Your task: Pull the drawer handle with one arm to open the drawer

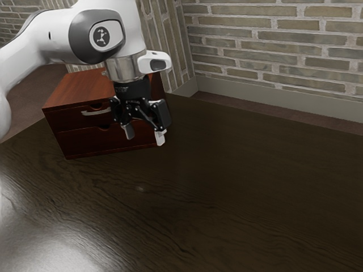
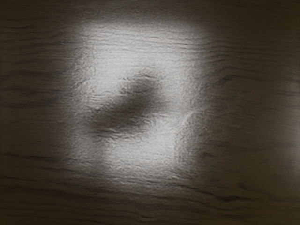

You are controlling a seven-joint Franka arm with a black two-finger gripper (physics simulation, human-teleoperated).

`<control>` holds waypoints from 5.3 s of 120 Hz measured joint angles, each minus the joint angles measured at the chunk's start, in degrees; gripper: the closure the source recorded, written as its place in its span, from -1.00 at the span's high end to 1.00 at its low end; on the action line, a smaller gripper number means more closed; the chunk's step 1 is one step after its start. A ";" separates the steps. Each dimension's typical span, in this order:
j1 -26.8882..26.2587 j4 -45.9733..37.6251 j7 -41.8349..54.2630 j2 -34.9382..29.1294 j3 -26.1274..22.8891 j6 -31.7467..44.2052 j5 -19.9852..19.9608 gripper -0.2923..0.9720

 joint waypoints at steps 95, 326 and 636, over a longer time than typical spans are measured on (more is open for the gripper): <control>1.51 6.71 2.84 -5.21 0.16 -3.34 0.80 0.54; -12.21 -30.37 75.85 -16.20 26.80 30.78 9.83 0.54; -4.16 -15.57 79.23 4.81 31.02 48.64 1.28 0.32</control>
